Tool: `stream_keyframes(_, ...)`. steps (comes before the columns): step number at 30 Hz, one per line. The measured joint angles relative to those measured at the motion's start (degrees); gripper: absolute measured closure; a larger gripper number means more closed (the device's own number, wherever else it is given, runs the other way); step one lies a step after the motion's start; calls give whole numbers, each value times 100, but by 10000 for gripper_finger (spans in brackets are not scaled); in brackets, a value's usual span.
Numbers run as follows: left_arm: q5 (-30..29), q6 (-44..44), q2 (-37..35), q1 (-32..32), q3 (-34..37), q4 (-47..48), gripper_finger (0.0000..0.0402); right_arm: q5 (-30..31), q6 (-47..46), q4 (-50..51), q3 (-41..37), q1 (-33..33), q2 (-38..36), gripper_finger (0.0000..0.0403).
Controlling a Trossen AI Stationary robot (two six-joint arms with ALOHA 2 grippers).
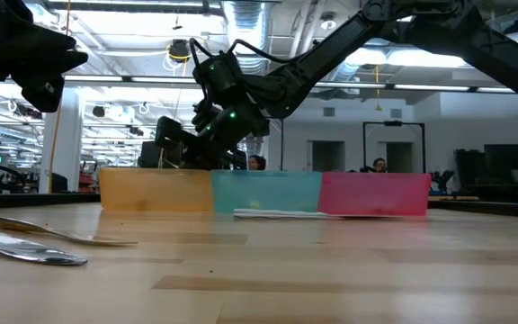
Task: Sort silverware by color (type)
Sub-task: Put the gold table knife into the orange bin, then put the blue patterned table knife into the red bin
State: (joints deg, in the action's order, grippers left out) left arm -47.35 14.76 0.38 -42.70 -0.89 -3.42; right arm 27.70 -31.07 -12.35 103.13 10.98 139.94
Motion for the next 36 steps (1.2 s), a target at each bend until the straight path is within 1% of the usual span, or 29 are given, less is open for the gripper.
stream_keyframes(3,0,66,0,-2,0,-1,312,-4,35,-25,-2,0,4,348)
stream_keyframes(6,0,90,0,-2,0,0,312,-112,266,-28,-2,6,4,342)
stream_keyframes(15,0,93,0,-2,0,0,312,-149,260,-32,-2,13,4,284)
stream_keyframes(19,0,124,0,-1,0,0,312,-157,262,-75,-2,13,4,268)
stream_keyframes(24,0,-23,-2,-2,0,0,312,-301,403,-242,-25,24,-98,265)
stream_keyframes(28,0,-47,-2,-1,0,0,312,-364,451,-337,-23,26,-384,268)
stream_keyframes(32,0,-56,-2,0,0,0,312,-797,717,-341,-13,0,-665,270)
stream_keyframes(36,0,-56,-2,-1,0,0,312,-964,1148,-267,-17,-134,-952,270)
